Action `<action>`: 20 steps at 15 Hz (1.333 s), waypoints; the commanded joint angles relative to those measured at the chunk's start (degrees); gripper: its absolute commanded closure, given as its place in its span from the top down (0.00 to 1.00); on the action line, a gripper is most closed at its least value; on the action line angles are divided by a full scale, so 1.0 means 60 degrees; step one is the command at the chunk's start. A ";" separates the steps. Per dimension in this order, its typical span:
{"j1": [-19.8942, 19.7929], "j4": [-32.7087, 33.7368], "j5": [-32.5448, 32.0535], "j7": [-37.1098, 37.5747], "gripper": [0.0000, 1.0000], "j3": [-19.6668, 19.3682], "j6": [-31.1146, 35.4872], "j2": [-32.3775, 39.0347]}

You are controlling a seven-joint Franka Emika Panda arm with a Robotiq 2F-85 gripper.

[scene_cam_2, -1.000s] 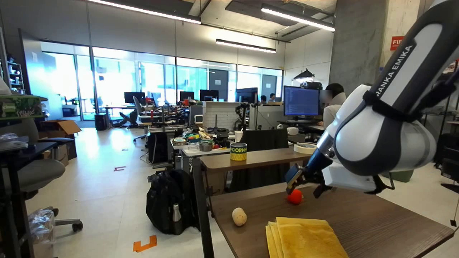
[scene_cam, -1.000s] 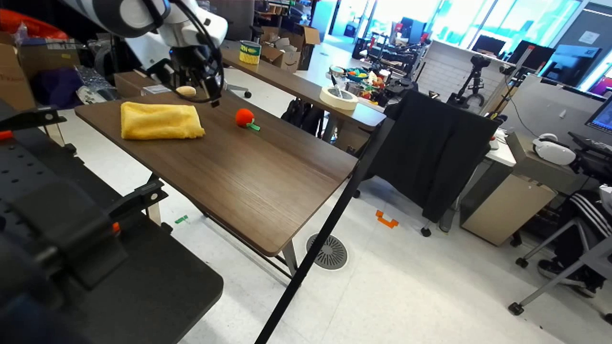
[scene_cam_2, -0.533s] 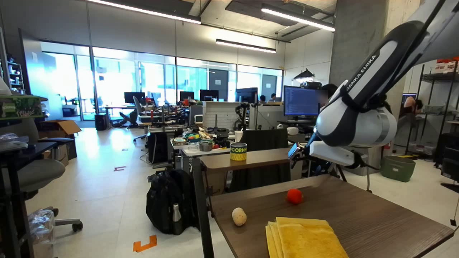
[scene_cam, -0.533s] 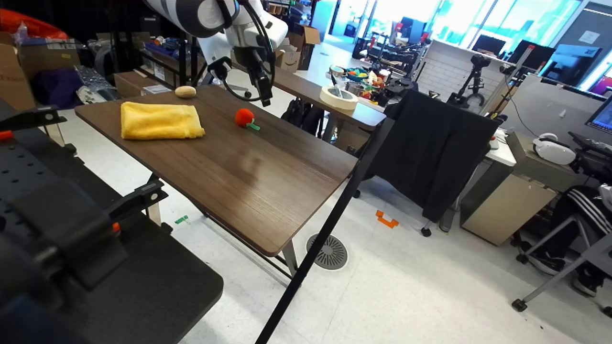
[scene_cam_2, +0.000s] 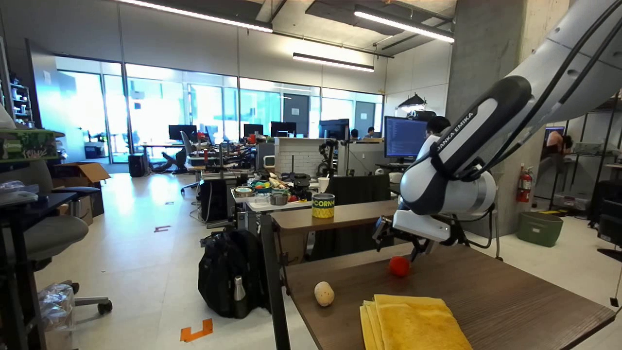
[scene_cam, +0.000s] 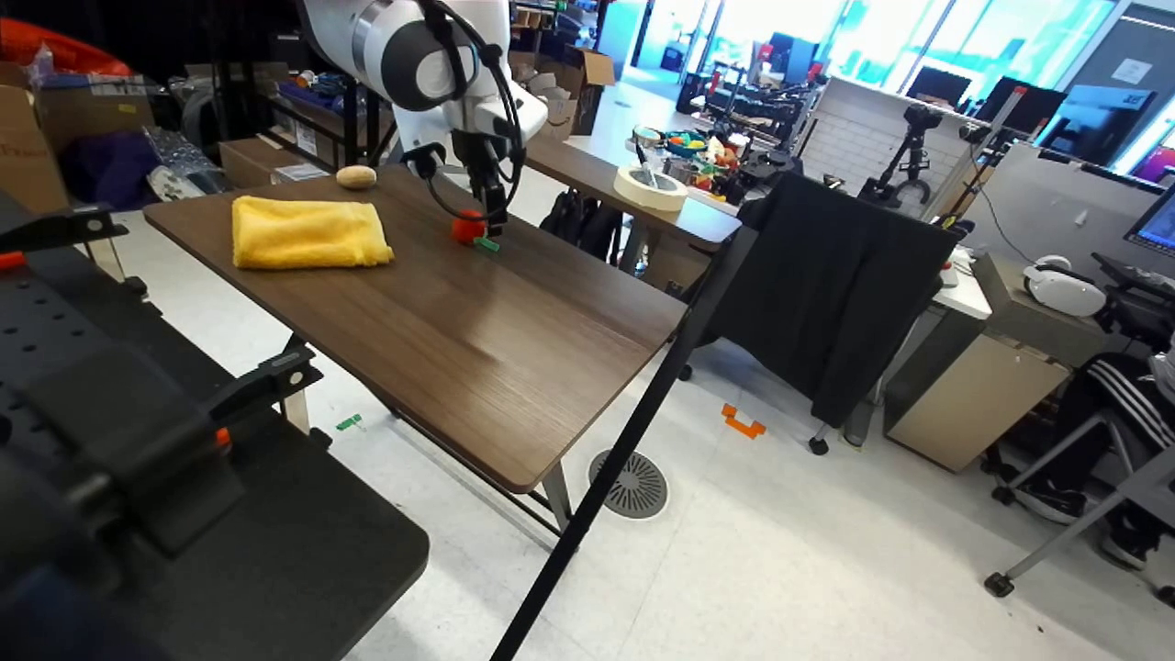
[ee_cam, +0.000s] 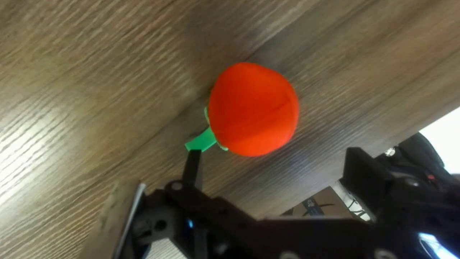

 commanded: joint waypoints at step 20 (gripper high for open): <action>-0.1830 0.1145 0.0161 -0.0099 0.00 0.0510 -0.2520 0.0238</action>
